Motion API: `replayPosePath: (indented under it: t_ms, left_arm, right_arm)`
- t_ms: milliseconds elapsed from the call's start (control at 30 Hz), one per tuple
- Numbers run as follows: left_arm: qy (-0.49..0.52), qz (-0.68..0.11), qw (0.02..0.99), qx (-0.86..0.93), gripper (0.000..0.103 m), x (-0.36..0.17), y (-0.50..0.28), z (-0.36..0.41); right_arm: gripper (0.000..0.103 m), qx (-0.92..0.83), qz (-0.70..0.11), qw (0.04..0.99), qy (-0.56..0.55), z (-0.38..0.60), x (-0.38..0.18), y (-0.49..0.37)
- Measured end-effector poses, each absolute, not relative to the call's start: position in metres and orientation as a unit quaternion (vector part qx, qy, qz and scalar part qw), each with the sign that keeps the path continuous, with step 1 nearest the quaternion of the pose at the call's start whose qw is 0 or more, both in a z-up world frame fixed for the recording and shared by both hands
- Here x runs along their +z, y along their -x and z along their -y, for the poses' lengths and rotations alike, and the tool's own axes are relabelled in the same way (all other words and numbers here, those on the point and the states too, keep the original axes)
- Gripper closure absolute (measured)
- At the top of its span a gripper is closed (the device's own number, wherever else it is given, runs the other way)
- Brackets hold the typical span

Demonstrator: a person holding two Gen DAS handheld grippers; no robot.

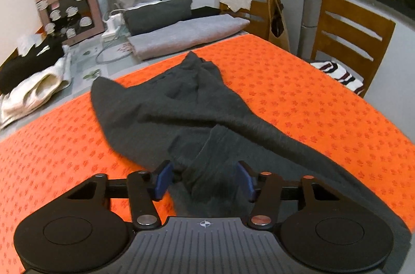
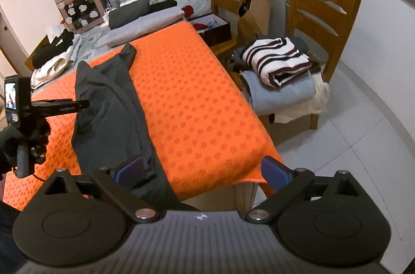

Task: Fold clothes
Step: 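Grasp the garment hem with the left tool and smooth it flat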

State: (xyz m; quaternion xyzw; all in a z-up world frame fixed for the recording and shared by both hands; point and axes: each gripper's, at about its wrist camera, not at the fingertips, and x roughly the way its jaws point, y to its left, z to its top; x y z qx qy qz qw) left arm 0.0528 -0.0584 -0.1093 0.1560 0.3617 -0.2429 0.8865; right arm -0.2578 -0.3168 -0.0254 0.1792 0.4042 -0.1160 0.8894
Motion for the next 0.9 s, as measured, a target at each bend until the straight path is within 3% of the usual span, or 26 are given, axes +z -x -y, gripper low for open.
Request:
replayPosePath:
  t_ms: [133, 200, 733, 900]
  left_arm:
    - [-0.179, -0.362, 0.884, -0.234, 0.063, -0.123, -0.062, 0.072]
    - [-0.189, -0.358, 0.887, -0.222, 0.095, -0.127, -0.064, 0.075]
    - [-0.034, -0.325, 0.943, -0.058, 0.097, -0.040, 0.058, -0.055]
    - [-0.002, -0.330, 0.944, 0.018, 0.097, -0.029, 0.107, -0.087]
  right_arm:
    - [0.004, -0.117, -0.407, 0.889, -0.176, 0.323, -0.027, 0.252]
    - [0.004, -0.116, -0.408, 0.889, -0.174, 0.325, -0.027, 0.249]
    - [0.005, 0.046, -0.430, 0.896, -0.097, 0.313, -0.027, 0.146]
    - [0.018, 0.119, -0.443, 0.885, -0.073, 0.298, -0.030, 0.086]
